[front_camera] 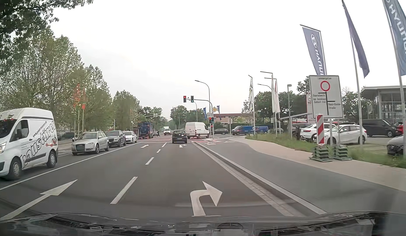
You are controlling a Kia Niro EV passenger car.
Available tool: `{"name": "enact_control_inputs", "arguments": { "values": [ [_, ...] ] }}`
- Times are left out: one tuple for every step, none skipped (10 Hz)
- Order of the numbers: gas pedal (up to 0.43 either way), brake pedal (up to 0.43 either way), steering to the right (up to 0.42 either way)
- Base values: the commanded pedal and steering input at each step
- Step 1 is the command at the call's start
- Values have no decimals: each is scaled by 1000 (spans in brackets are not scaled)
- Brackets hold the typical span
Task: Follow the waypoints while adhering to traffic rules and regulations
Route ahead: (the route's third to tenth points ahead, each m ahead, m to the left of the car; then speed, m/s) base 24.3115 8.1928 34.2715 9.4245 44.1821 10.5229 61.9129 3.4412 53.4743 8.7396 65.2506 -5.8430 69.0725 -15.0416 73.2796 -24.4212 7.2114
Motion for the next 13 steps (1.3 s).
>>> {"name": "enact_control_inputs", "arguments": {
  "values": [
    [130,0,-81],
    [130,0,-77],
    [130,0,-73],
    [130,0,-69],
    [130,0,-65],
    [130,0,-61],
    [130,0,-57],
    [130,0,-50],
    [130,0,-43],
    [130,0,-37],
    [130,0,-30],
    [130,0,-23],
    [130,0,-18]
  ]
}}
